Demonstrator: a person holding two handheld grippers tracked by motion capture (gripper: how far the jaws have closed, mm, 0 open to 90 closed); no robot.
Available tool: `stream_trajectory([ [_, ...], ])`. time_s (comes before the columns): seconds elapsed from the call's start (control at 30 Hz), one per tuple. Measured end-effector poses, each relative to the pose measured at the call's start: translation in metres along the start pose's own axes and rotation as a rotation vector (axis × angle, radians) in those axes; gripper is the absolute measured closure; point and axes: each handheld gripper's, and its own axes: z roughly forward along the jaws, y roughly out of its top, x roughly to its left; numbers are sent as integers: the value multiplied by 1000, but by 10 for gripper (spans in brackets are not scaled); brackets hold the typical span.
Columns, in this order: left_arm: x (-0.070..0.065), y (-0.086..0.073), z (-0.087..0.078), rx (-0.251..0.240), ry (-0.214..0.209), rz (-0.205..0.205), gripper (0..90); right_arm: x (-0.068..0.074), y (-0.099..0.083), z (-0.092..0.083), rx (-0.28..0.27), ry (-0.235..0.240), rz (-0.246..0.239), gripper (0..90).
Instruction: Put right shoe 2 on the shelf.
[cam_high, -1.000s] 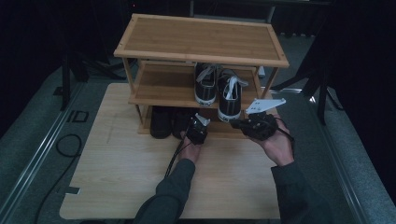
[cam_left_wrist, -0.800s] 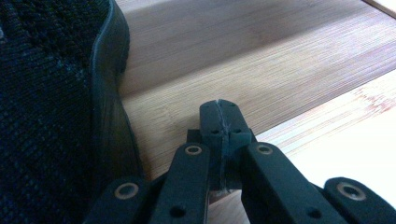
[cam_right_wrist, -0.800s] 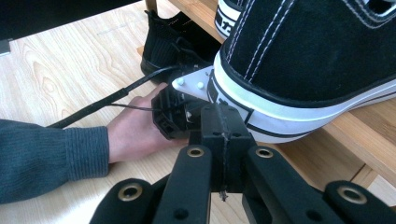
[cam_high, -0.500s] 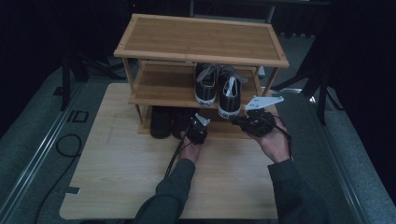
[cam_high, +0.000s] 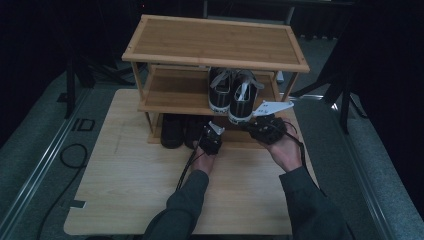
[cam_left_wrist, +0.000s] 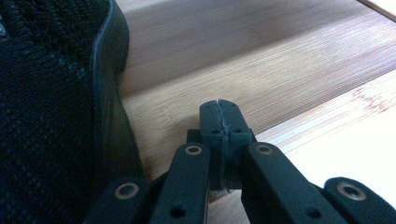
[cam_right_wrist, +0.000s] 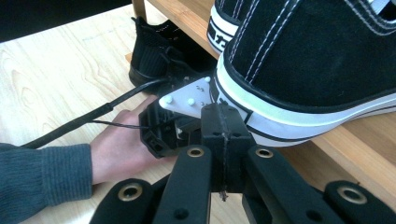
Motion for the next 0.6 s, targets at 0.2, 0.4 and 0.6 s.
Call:
stream_trajectory([
  [0.2,0,0,0,0,2,1,899,-2,1,0,-4,-6,8,900],
  [0.4,0,0,0,0,1,1,899,-7,-1,4,-2,-22,25,900],
  [0.6,0,0,0,0,0,2,899,-7,0,5,-7,-24,25,900],
])
